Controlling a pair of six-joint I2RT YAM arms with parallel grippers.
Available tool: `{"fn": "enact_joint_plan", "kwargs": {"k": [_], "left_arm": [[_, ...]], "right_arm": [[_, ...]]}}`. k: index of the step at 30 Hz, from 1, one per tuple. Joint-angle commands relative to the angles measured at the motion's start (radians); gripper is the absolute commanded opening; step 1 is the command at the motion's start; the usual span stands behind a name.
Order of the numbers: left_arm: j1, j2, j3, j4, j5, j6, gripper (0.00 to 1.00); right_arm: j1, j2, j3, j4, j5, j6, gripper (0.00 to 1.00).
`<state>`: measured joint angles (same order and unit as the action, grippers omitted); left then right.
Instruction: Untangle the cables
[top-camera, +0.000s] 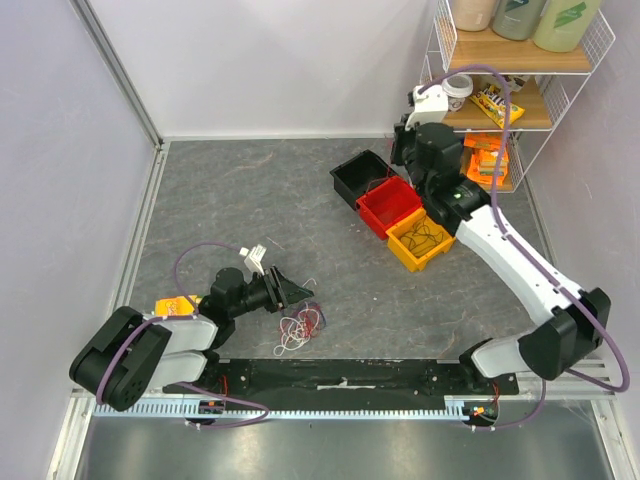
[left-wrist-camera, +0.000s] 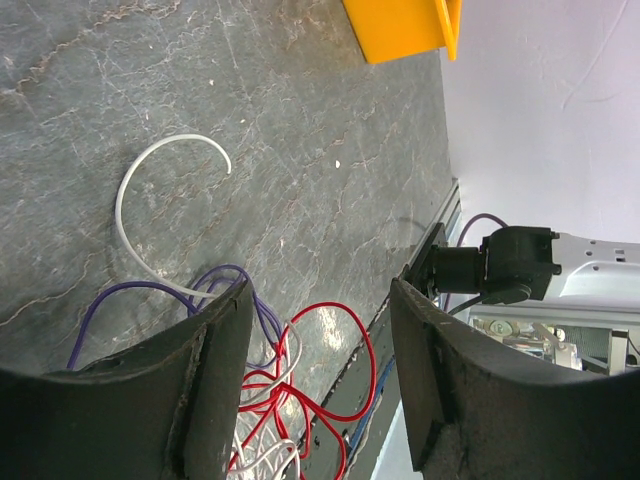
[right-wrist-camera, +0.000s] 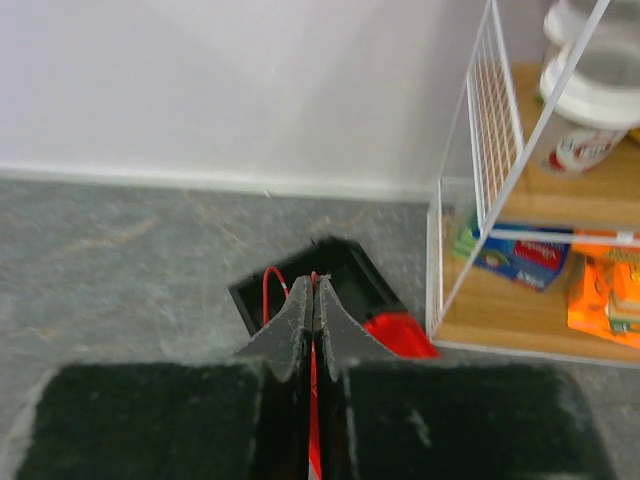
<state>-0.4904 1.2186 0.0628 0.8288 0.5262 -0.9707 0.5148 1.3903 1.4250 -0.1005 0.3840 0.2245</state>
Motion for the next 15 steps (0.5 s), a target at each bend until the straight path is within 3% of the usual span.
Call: {"fn": "enact_joint_plan", "kwargs": {"k": [1,9,15], "left_arm": [[-0.002,-0.004,-0.011,0.064,-0.015,0.029,0.64],[-0.004,0.010,-0.006,0.064,-0.009,0.027,0.64],[-0.002,0.013,-0.008,0.064,-0.005,0.027,0.64]], "right_arm": [[-0.001,0.055,-0.096,0.036,0.081,-0.020,0.00],[-0.001,0.091,-0.242,0.056,0.079,0.013,0.00],[-0.001,0.066,-0.187,0.033,0.075,0.013,0.00]]}}
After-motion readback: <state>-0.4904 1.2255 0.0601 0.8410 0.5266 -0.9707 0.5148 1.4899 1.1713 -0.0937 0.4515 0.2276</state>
